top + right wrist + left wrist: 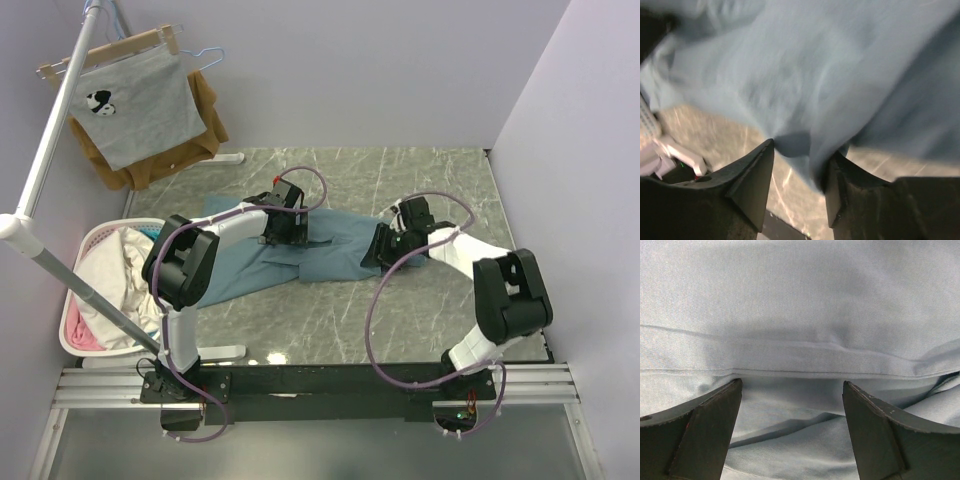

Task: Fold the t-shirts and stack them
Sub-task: Fold the flattened tshirt in 1/3 of the way

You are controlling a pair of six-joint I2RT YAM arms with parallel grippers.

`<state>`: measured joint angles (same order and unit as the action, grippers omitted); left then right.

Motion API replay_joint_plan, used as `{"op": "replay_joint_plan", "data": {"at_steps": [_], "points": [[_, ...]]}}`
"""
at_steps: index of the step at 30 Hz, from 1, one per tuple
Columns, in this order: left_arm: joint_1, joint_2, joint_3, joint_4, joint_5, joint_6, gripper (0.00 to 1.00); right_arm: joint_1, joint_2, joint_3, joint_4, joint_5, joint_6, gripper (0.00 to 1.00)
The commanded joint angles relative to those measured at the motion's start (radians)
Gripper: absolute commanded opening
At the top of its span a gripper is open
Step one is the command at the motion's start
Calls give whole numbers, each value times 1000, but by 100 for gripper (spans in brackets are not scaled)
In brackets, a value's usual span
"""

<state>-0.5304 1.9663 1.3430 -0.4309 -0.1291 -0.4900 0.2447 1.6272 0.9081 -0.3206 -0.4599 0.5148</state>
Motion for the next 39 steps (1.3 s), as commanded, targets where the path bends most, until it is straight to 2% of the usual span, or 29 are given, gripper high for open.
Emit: {"op": "replay_joint_plan", "data": {"at_steps": [1,4,6,7,8,10,11,13,19,25,27,30,31,34,39], "points": [[6,13,-5,-40,6,16,87,56,-147,-37,-57,-33,-30,52],[6,14,-2,-40,11,14,87,93,-202,-64,-75,-7,-19,52],[6,11,-7,-37,13,13,87,111,-230,-90,-66,10,-10,47],[6,8,-8,-37,14,13,87,113,-234,-104,-60,15,-7,41],[6,5,-10,-35,13,13,87,113,-237,-110,-51,24,1,27],[4,2,-12,-37,14,13,87,113,-233,-106,-43,29,-2,5],[4,0,-11,-37,16,13,87,113,-228,-101,-47,32,-2,0],[6,-7,-15,-39,16,13,87,114,-242,-81,-61,18,-10,0],[4,-43,-25,-39,14,10,87,108,-433,-3,-162,38,-4,0],[6,-60,-47,-29,17,8,87,88,-492,86,-299,17,11,0],[4,-63,-48,-29,17,8,87,79,-507,83,-301,-15,25,0],[4,-66,-47,-29,19,10,87,53,-520,45,-238,-187,71,0],[4,-66,-47,-29,20,11,87,56,-527,45,-238,-181,95,0],[3,-67,-47,-32,22,13,87,59,-561,38,-317,-186,71,0],[1,-67,-48,-28,25,14,87,64,-707,-18,-492,-239,24,0]]}}
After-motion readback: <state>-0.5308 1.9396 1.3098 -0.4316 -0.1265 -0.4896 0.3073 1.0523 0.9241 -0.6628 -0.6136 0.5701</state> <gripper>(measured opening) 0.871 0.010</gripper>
